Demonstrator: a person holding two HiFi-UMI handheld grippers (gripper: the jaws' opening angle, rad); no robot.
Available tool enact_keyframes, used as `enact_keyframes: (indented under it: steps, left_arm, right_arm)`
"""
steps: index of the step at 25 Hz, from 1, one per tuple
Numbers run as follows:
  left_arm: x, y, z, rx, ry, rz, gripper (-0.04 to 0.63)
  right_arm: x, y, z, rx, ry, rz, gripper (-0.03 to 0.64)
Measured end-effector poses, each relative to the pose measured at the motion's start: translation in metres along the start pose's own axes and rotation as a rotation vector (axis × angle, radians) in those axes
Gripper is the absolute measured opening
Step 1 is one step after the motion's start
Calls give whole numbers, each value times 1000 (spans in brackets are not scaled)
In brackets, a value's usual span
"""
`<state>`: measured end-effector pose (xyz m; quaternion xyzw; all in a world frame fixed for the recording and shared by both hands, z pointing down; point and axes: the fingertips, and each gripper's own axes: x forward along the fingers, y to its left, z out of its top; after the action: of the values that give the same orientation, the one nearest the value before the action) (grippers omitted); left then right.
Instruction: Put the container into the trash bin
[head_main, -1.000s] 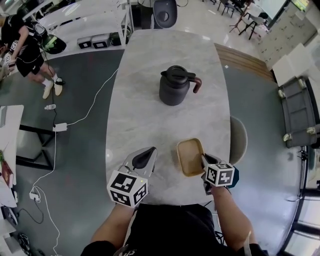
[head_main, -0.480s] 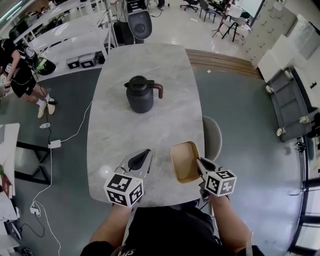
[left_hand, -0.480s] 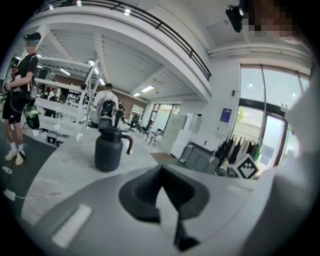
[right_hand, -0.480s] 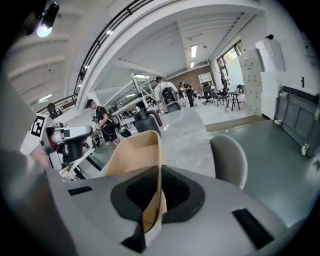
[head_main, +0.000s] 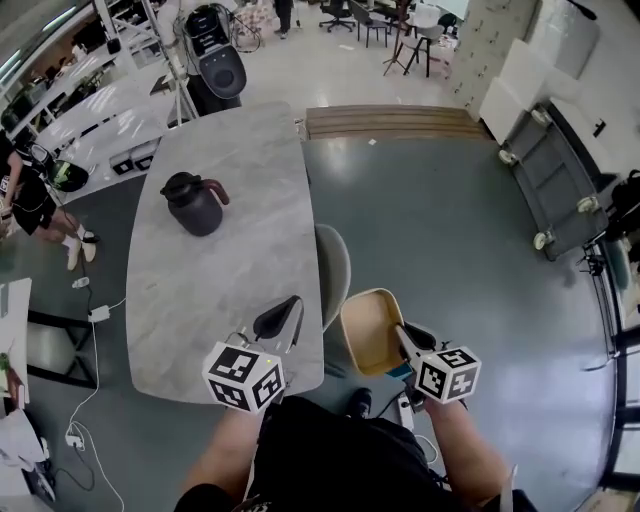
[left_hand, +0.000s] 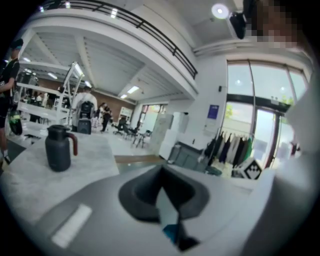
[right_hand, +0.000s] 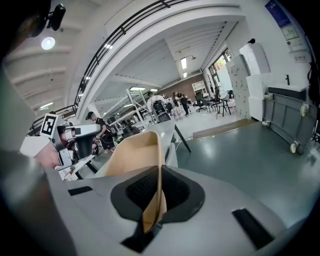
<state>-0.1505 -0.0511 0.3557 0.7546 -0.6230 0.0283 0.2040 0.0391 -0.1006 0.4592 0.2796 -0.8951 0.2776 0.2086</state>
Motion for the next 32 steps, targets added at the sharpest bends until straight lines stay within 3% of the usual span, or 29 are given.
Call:
enact_keyframes:
  steps: [7,19,26,32]
  left_arm:
    - [56,-75,-17,0,70,-120,8]
    - [138,-165,-95,-23,239,-343,8]
    - [163,-183,-139,13,317,-370,8]
    - [196,-185,-184,8,368,-361,8]
  right_arm:
    - [-54,-78,-14,102,-44,-103,12]
    - [-97,-136,-72,251,-37,-247,12]
    - [-94,-170,-132,344,2,-281,12]
    - [-64,-212,-159,385,-6,-299,12]
